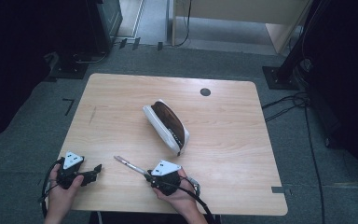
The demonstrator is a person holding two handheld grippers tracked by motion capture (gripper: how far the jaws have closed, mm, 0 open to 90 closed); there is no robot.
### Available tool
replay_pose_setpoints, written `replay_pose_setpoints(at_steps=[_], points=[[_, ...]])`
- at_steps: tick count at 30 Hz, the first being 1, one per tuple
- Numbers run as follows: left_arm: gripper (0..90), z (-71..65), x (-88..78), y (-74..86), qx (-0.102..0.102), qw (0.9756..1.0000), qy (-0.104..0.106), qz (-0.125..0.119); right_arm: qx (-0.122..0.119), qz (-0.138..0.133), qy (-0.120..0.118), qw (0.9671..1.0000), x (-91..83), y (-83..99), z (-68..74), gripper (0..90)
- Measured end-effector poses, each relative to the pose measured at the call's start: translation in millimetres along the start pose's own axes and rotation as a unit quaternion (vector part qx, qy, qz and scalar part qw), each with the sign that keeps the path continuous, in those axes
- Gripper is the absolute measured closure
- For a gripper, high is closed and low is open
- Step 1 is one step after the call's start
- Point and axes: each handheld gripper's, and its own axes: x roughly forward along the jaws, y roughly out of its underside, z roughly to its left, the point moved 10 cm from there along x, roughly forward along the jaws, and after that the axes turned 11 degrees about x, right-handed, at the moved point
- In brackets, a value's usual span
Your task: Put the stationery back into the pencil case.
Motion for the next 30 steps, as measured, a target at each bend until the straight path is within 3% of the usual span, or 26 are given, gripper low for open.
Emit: replay_pose_setpoints(at_steps=[6,13,20,26,30], points=[[21.1,-0.3,0.2,-0.3,0.000,1.0000,0.000,-0.001,-0.006,0.004,-0.003,1.0000,15.1,-9.8,4.5,70.2],[21.1,-0.6,0.5,-0.3,0.002,1.0000,-0.001,0.000,-0.018,0.021,0.014,0.9995,29.5,-11.0,3.9,74.1],[21.1,-0.7,0.5,0.0,0.004,1.0000,-0.002,0.002,-0.034,0.020,0.019,0.9990,30.2,-10.8,5.0,75.9],[21.0,-0.9,0.6,0.2,0.006,1.0000,-0.005,0.004,-0.022,0.021,0.023,0.9993,29.7,-10.3,4.3,75.6],[21.1,-1.0,0.5,0.3,0.007,1.0000,-0.005,0.004,-0.027,0.022,0.019,0.9992,29.8,-9.8,6.4,73.5]])
